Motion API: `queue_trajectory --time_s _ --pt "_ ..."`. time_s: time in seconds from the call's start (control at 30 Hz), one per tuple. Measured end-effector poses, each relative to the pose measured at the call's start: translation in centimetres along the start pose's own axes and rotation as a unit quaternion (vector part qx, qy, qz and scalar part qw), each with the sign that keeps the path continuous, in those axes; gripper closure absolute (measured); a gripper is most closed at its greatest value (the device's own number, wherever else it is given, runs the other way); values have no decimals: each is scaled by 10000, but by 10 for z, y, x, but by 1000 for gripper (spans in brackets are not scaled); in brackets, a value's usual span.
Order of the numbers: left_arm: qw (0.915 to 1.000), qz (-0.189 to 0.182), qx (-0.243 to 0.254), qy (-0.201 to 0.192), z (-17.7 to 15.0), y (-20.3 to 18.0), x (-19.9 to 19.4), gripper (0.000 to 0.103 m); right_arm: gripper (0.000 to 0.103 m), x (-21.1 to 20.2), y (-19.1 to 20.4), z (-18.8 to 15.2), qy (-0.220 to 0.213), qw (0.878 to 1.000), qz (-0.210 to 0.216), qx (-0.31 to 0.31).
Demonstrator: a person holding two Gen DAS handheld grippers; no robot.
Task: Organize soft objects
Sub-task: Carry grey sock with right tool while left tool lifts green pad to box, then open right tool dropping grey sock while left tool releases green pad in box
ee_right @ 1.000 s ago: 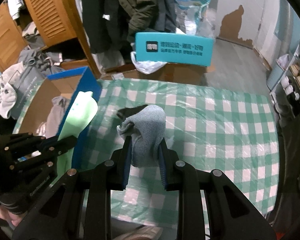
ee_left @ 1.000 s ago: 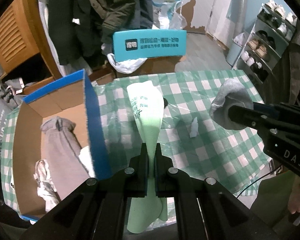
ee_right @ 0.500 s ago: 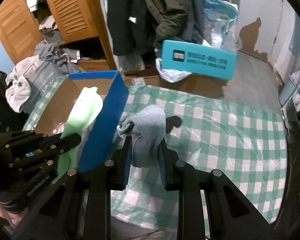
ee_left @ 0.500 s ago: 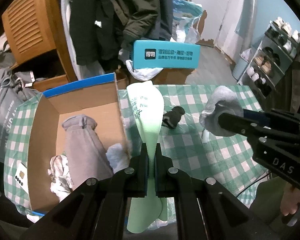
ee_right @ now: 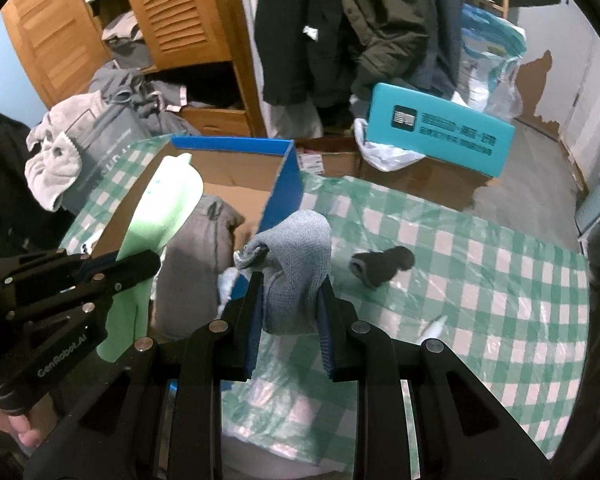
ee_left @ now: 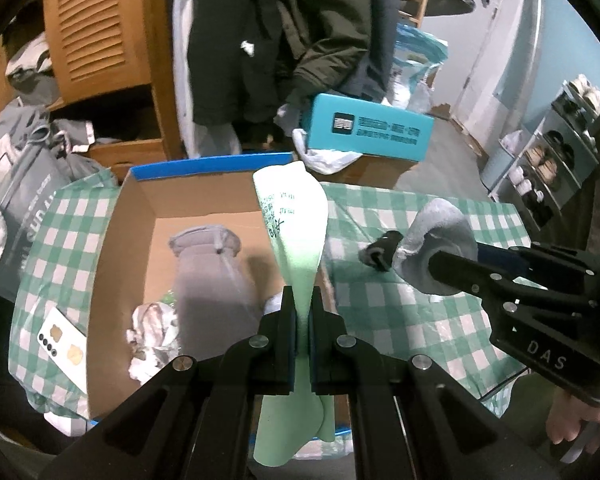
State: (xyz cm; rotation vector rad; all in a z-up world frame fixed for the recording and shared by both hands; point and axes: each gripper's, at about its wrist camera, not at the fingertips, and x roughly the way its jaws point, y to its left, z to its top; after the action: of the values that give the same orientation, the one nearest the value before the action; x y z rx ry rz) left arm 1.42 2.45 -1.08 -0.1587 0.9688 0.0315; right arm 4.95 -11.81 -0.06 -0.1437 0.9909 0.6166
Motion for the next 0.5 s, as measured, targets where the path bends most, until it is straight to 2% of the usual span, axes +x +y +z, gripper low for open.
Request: queue_trajectory --time_s 0.5 --pt "9982 379 -465 37 -8 60 6 99 80 28 54 16 240 9987 206 -407"
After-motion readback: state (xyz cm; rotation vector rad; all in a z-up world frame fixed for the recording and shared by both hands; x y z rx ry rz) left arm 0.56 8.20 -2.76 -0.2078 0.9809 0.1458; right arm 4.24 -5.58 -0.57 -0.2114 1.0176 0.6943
